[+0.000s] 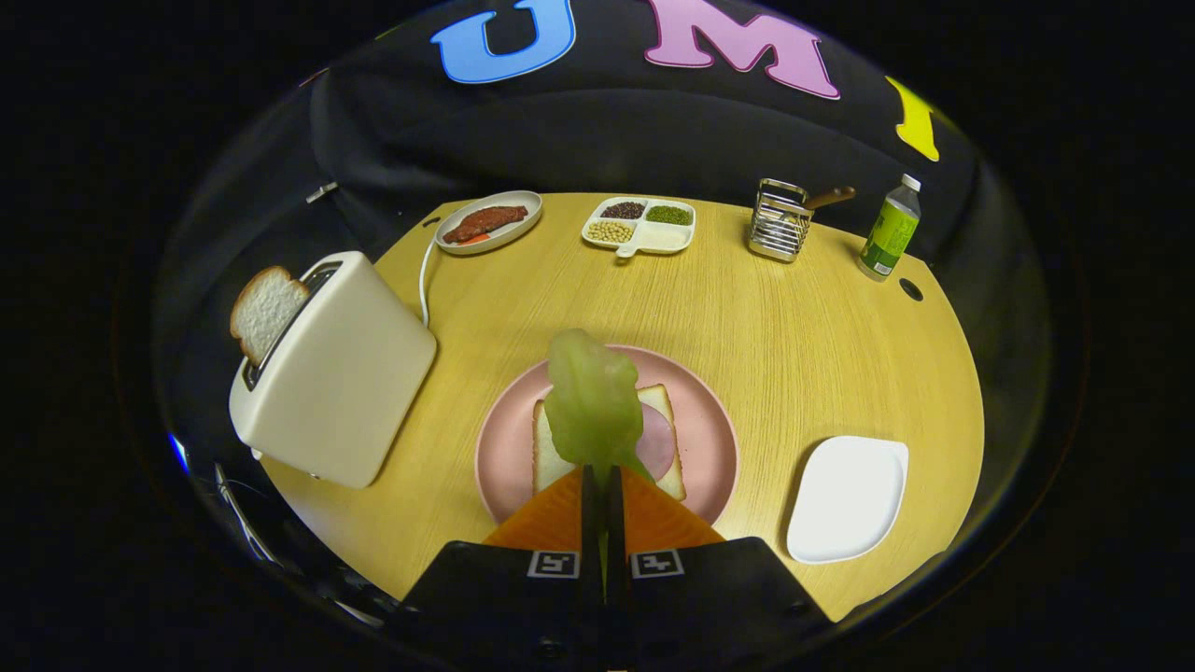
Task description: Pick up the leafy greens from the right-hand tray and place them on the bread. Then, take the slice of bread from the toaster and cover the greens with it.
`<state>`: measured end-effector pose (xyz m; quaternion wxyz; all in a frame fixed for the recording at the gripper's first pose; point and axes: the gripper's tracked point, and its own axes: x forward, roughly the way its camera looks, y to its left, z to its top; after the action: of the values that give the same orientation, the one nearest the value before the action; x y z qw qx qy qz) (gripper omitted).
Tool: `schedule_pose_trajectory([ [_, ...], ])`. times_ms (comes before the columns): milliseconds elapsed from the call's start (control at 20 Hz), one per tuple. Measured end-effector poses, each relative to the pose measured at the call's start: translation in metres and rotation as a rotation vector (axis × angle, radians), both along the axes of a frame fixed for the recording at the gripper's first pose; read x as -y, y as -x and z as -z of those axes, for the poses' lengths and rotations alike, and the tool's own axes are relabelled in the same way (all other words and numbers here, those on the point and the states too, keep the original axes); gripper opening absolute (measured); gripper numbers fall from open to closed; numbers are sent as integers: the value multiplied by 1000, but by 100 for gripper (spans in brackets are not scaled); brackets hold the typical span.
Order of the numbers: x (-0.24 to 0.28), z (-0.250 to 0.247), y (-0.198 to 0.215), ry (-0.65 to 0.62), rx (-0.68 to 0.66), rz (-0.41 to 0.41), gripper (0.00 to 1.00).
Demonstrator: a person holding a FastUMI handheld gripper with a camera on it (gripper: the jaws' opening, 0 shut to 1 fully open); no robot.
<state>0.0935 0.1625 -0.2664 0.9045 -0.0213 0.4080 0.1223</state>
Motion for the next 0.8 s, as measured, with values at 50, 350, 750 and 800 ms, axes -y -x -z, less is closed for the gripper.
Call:
schedule_pose_trajectory([
  [50, 1, 3, -2, 5, -5, 7, 5],
  [350, -4, 12, -8, 9, -30, 28, 10],
  [750, -9, 6, -7, 6, -15, 38, 50],
  [800, -11, 3, -7, -1, -4, 36, 61],
])
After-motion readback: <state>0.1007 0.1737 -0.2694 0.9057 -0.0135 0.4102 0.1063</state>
